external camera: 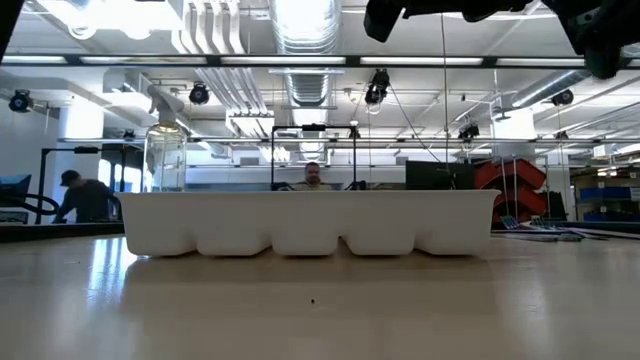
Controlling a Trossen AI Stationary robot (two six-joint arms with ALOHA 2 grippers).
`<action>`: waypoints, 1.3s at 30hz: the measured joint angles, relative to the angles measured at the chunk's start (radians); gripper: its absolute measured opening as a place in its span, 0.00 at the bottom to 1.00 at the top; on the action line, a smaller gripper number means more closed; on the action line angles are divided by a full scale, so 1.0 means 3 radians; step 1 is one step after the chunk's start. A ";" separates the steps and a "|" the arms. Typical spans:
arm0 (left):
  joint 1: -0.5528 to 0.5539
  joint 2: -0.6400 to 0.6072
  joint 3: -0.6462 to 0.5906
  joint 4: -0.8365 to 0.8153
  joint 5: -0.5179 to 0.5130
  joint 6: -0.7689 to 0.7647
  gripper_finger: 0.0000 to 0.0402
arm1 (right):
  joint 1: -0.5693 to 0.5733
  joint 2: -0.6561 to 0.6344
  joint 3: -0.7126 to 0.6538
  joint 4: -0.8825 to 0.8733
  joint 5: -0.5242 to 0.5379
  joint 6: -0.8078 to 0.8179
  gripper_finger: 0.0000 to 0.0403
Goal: Sort silverware
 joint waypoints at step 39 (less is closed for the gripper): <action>-0.0369 -0.0296 -0.0001 -0.1891 -0.1155 -0.1435 0.00 | 0.0570 0.1977 0.0266 0.0795 -0.0578 0.1674 0.44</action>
